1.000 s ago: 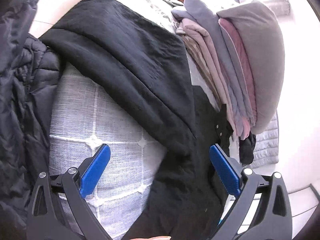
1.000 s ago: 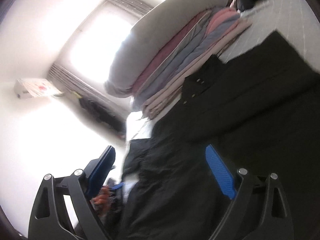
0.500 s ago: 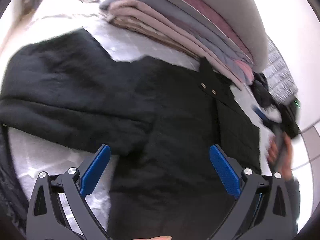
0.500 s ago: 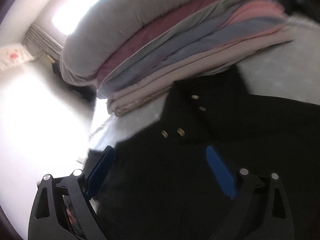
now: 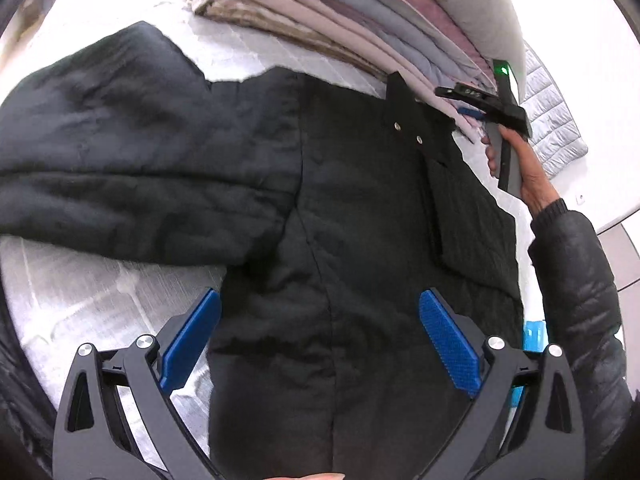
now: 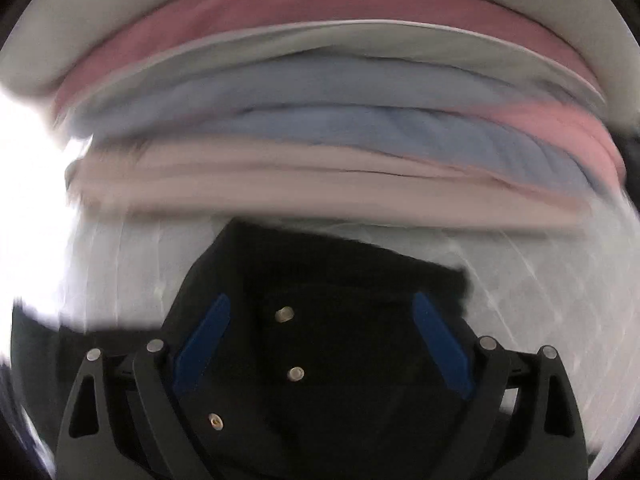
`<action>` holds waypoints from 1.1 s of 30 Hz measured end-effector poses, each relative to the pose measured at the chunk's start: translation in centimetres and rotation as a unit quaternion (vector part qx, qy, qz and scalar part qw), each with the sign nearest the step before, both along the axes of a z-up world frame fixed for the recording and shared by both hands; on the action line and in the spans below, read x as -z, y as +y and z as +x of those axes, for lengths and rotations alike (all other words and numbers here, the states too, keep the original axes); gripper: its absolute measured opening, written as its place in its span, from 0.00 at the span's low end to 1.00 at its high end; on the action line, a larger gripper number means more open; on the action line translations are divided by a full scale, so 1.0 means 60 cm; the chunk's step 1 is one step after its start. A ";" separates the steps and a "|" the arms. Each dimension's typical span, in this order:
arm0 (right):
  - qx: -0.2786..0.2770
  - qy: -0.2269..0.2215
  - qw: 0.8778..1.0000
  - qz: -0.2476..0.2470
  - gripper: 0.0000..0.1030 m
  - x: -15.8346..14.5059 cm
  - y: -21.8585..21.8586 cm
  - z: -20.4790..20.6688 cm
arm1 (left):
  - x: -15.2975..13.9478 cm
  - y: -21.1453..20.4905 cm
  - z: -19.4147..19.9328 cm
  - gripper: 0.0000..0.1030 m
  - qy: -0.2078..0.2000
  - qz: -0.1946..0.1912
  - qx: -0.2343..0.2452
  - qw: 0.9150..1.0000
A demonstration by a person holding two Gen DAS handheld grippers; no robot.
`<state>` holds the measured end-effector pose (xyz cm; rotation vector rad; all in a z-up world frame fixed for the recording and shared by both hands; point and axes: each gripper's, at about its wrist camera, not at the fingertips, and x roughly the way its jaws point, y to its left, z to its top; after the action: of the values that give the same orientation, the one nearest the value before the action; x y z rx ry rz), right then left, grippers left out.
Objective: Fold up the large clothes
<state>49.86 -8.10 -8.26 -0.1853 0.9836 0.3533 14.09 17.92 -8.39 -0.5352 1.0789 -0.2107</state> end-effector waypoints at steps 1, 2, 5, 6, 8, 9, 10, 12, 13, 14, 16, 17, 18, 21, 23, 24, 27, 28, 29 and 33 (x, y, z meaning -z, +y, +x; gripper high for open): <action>-0.017 -0.009 0.999 -0.030 0.87 0.004 0.009 -0.003 | 0.001 -0.001 -0.003 0.93 0.002 -0.003 0.001 1.000; -0.027 -0.016 0.997 -0.069 0.87 0.010 0.014 -0.002 | 0.001 -0.002 -0.005 0.93 0.003 -0.006 0.003 1.000; -0.038 -0.037 0.990 -0.134 0.87 0.018 0.012 0.004 | 0.001 -0.006 -0.008 0.93 0.003 -0.009 0.006 1.000; -0.055 -0.042 0.987 -0.146 0.87 0.023 0.016 0.004 | 0.002 -0.007 -0.005 0.93 0.004 -0.009 0.007 1.000; -0.097 -0.050 0.975 -0.191 0.87 0.044 0.026 -0.003 | 0.006 -0.011 -0.002 0.93 0.006 -0.001 0.007 1.000; -0.115 -0.050 0.967 -0.220 0.87 0.063 0.031 -0.006 | 0.008 -0.012 0.001 0.93 0.007 0.002 0.006 1.000; -0.126 -0.040 0.959 -0.253 0.87 0.091 0.032 -0.006 | 0.011 -0.014 0.003 0.93 0.010 0.006 0.006 1.000; -0.123 -0.015 0.964 -0.234 0.63 0.112 0.024 0.000 | 0.017 -0.020 0.006 0.93 0.014 0.013 0.006 1.000; -0.109 0.003 0.974 -0.196 0.45 0.108 0.008 0.005 | 0.019 -0.021 0.007 0.93 0.015 0.016 0.006 1.000; -0.097 0.012 0.979 -0.179 0.22 0.104 -0.004 0.008 | 0.021 -0.023 0.009 0.93 0.015 0.022 0.006 1.000; -0.094 -0.003 0.982 -0.161 0.02 0.086 -0.023 -0.005 | 0.023 -0.028 0.010 0.93 0.013 0.036 0.003 0.999; -0.103 -0.010 0.984 -0.146 0.02 0.075 -0.035 -0.021 | 0.024 -0.030 0.011 0.93 0.012 0.041 0.001 0.999; -0.108 -0.025 0.984 -0.141 0.02 0.065 -0.045 -0.039 | 0.024 -0.033 0.013 0.93 0.012 0.046 0.001 0.999; -0.114 -0.033 0.988 -0.098 0.02 0.050 -0.090 -0.092 | 0.024 -0.044 0.016 0.93 0.011 0.053 0.000 0.999; -0.096 -0.019 0.995 -0.034 0.02 0.043 -0.142 -0.116 | 0.021 -0.053 0.017 0.93 0.009 0.060 0.002 0.998; -0.089 -0.015 0.996 -0.011 0.02 0.038 -0.159 -0.126 | 0.019 -0.056 0.017 0.93 0.007 0.062 0.004 0.998; -0.050 0.017 0.997 0.056 0.02 0.036 -0.199 -0.132 | 0.016 -0.066 0.019 0.93 0.002 0.067 0.007 0.998; -0.023 0.041 0.990 0.134 0.04 0.031 -0.218 -0.118 | 0.017 -0.069 0.022 0.93 0.004 0.066 0.008 0.998; 0.001 0.071 0.978 0.196 0.29 0.029 -0.222 -0.108 | 0.019 -0.070 0.024 0.93 0.006 0.064 0.007 0.998; 0.084 0.127 0.938 0.312 0.78 0.032 -0.171 -0.037 | 0.019 -0.076 0.024 0.93 0.007 0.058 0.012 0.998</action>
<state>47.66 -18.36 -10.17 0.5321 1.0851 0.5234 15.54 13.37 -9.50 -0.4207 1.1049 -0.1653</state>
